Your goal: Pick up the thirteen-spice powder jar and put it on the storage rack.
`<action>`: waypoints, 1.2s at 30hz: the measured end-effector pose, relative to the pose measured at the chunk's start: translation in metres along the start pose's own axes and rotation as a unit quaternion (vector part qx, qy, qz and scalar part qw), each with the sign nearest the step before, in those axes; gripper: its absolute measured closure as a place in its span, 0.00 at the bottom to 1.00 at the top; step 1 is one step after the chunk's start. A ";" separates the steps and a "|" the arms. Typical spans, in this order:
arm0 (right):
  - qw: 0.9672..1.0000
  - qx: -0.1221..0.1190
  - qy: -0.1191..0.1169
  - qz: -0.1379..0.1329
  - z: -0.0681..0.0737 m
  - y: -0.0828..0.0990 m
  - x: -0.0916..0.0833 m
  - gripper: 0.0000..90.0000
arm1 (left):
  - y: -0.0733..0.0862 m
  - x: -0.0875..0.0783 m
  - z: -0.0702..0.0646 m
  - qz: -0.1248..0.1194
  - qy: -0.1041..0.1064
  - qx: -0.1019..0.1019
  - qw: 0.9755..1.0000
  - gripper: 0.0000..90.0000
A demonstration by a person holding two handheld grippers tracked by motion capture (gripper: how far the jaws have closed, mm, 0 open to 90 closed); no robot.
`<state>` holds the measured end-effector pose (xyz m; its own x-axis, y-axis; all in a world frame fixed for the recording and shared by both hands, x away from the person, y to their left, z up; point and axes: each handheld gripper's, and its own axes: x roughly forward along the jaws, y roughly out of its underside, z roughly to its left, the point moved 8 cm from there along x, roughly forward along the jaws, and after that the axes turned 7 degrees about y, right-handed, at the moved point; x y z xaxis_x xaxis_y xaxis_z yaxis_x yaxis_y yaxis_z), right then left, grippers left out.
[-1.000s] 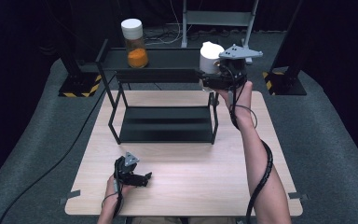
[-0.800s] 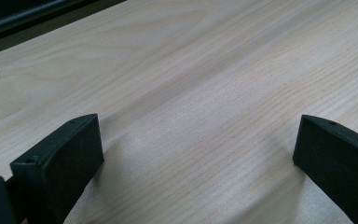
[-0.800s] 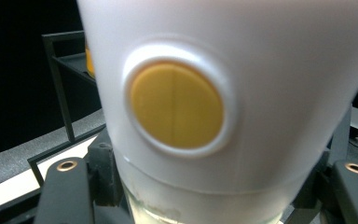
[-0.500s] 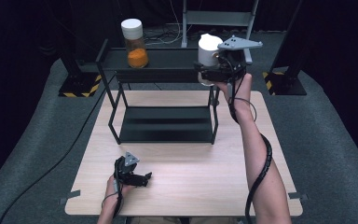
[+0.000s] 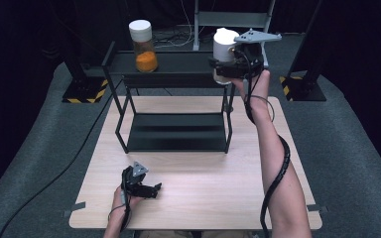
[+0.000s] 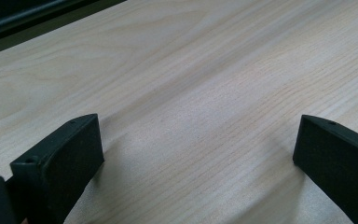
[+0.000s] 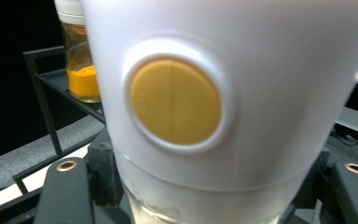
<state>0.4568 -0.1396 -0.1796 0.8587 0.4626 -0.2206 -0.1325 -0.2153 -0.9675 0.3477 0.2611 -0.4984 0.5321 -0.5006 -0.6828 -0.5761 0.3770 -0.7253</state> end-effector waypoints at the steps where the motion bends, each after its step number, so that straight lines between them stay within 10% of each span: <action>1: 1.000 0.000 0.001 0.002 -0.001 -0.001 0.001 0.33 | 0.000 0.000 0.000 0.000 0.000 -0.001 1.000 0.01; 36: 0.999 0.027 0.022 0.038 -0.018 -0.017 0.051 0.33 | 0.000 0.000 0.000 -0.001 0.000 -0.001 1.000 0.01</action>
<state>0.5113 -0.1278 -0.1723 0.8662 0.4077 -0.2891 -0.2234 -0.2017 -0.9536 0.3476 0.2610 -0.4985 0.5328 -0.5008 -0.6821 -0.5768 0.3750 -0.7258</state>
